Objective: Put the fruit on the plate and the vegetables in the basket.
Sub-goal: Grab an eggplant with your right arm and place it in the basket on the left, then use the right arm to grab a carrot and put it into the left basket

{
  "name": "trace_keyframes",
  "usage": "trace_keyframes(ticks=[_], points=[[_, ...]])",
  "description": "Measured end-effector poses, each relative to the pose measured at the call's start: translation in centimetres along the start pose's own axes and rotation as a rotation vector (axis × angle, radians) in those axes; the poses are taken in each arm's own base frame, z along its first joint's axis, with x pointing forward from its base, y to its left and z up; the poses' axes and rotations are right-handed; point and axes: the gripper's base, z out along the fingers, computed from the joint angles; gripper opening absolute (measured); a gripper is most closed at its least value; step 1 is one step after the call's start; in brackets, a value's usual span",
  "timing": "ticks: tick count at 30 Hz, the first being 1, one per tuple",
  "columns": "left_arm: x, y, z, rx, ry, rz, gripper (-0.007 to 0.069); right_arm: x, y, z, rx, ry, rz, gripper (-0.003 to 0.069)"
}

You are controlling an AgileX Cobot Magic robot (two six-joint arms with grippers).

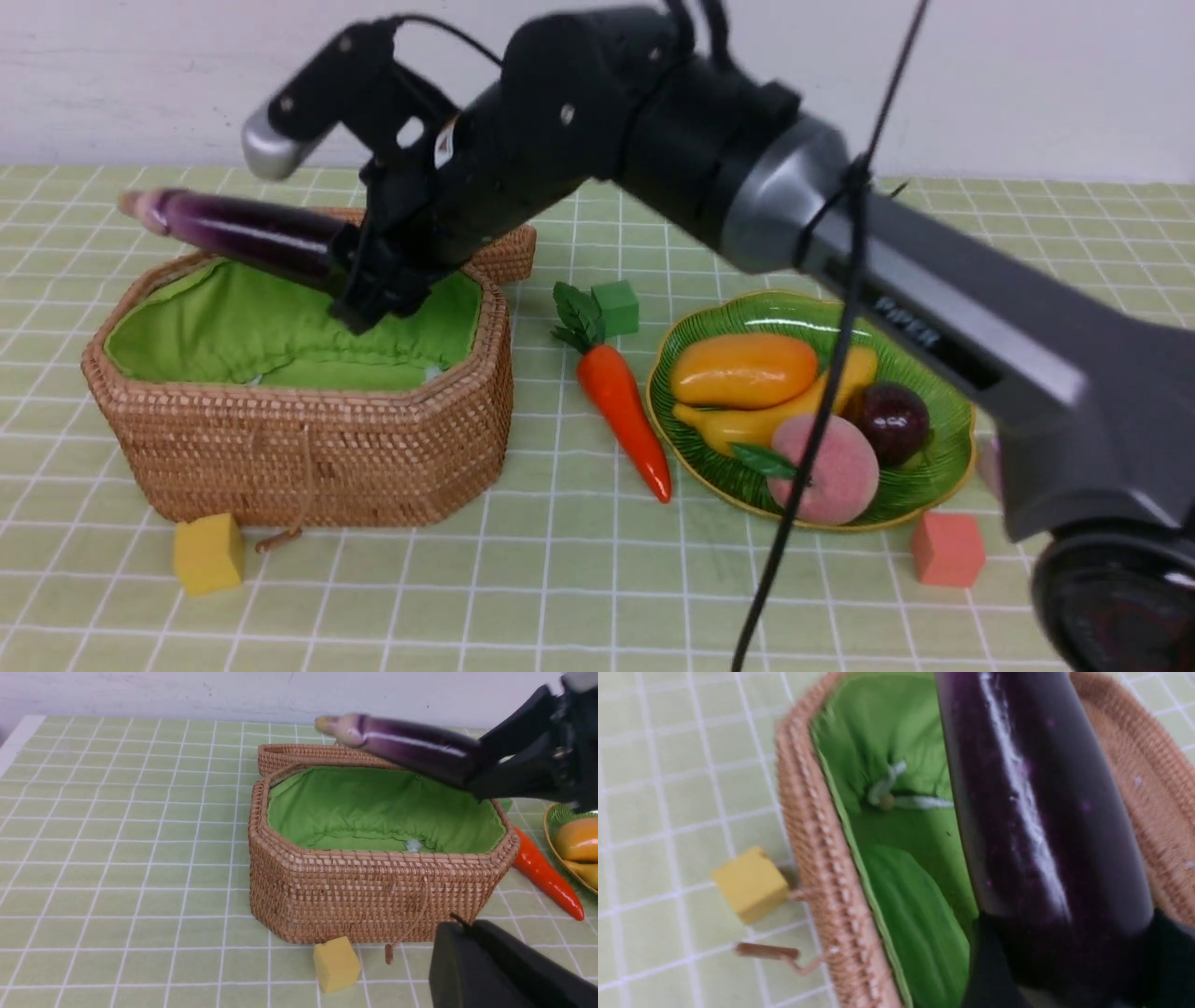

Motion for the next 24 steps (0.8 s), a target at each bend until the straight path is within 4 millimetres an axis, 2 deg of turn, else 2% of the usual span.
trace_keyframes(ticks=[5, 11, 14, 17, 19, 20, 21, 22, 23, 24], points=[[0.0, 0.0, 0.0, 0.002, 0.002, -0.002, 0.0008, 0.8, -0.1, 1.1, 0.007, 0.029, -0.011, 0.041], [-0.1, -0.1, 0.0, 0.011, -0.007, -0.002, 0.0008, 0.7, -0.2, 1.0, 0.023, 0.032, -0.026, 0.0644], [-0.1, -0.2, 0.0, 0.021, -0.013, -0.004, 0.0009, 0.7, -0.2, 0.8, 0.024, 0.036, -0.024, 0.0671], [-0.1, -0.3, 0.0, 0.028, -0.01, -0.008, 0.0011, 0.5, -0.1, 0.0, 0.017, 0.056, 0.01, 0.0638], [-0.1, -0.3, 0.0, 0.034, -0.006, -0.003, 0.0011, 0.0, 0.0, -1.4, 0.013, 0.069, 0.048, 0.0591], [0.0, -0.3, 0.0, 0.037, -0.003, -0.001, 0.0011, -0.3, 0.0, -2.3, 0.012, 0.075, 0.07, 0.0572], [0.0, -0.4, 0.0, 0.047, 0.002, 0.007, 0.0011, -0.8, 0.1, -3.9, 0.013, 0.083, 0.104, 0.0521], [0.0, -0.4, 0.0, 0.048, 0.004, 0.008, 0.0011, -1.0, 0.1, -4.4, 0.014, 0.088, 0.108, 0.0514], [0.1, -0.6, 0.0, 0.069, 0.015, 0.024, 0.0013, -1.5, 0.3, -6.9, 0.022, 0.111, 0.147, 0.0446], [0.2, -0.6, 0.0, 0.071, 0.016, 0.025, 0.0013, -1.6, 0.3, -7.2, 0.024, 0.116, 0.157, 0.0427]])
